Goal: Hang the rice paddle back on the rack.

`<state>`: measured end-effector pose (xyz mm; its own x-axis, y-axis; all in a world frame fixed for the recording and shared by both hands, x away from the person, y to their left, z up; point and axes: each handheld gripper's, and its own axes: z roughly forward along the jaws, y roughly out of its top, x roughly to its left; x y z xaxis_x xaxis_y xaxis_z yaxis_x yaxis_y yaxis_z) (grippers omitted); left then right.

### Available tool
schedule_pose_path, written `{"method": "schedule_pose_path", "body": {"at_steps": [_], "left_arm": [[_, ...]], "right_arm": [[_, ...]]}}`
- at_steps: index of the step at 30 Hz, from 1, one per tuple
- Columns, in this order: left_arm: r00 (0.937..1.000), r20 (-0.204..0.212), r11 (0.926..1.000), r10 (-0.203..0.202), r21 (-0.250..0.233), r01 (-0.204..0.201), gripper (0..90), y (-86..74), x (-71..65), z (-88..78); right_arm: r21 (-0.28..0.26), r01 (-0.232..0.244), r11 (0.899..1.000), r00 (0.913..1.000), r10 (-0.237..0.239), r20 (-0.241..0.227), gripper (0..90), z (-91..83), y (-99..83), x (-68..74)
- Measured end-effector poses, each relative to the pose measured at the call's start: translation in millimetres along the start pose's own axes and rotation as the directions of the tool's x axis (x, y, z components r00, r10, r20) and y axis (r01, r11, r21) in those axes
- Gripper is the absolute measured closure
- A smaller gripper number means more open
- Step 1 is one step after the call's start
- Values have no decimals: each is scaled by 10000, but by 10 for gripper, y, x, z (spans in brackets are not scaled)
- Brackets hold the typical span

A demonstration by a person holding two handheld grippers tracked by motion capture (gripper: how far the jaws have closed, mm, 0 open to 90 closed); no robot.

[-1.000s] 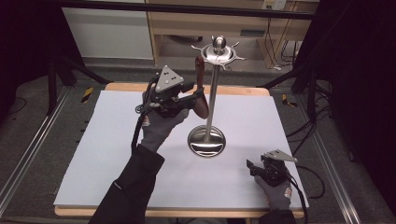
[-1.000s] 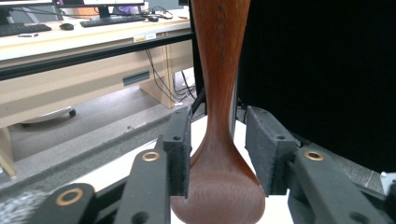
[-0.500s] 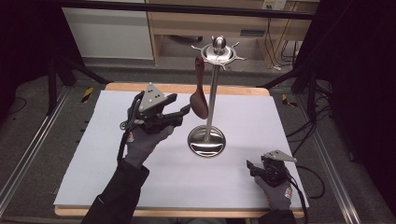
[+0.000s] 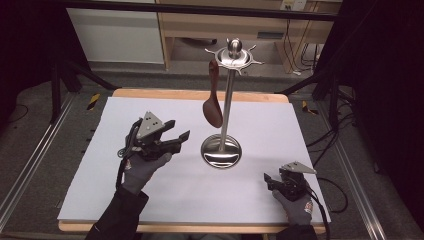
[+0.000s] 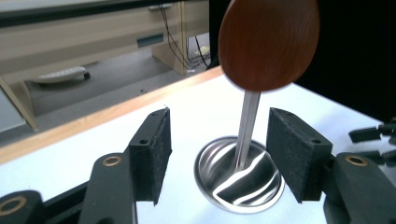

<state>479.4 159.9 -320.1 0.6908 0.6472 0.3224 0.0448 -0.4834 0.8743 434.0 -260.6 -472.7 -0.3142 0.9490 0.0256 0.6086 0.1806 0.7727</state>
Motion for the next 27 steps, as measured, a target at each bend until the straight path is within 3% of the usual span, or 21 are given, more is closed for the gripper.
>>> {"method": "schedule_pose_path", "body": {"at_steps": [2, 16, 20, 22, 23, 27], "left_arm": [[9998, 121, 9997, 184, 156, -186, 391, -80, 3, 3], [9988, 376, 9914, 325, 1256, -370, 376, -773, 44, -14], [9970, 416, 9825, 646, 1725, -708, 372, -979, 120, -64], [9971, 400, 9816, 642, 1773, -703, 369, -1029, 138, -78], [9972, 346, 9776, 670, 1974, -726, 369, -1131, 189, -124], [9965, 248, 9705, 803, 2261, -838, 366, -1284, 283, -217]], "right_arm": [[53, 12, 10000, 10000, -12, -26, 365, 1, -2, -1], [282, 119, 9995, 9997, -125, 200, 382, 11, -38, -8], [275, 160, 9995, 9996, -166, 218, 376, 15, -51, -20], [300, 22, 9995, 9998, -28, 204, 372, 14, -55, -13], [340, 0, 9994, 9998, -8, 216, 366, 13, -60, -22], [369, 4, 9993, 9998, -12, 199, 358, 32, -70, -34]]}}
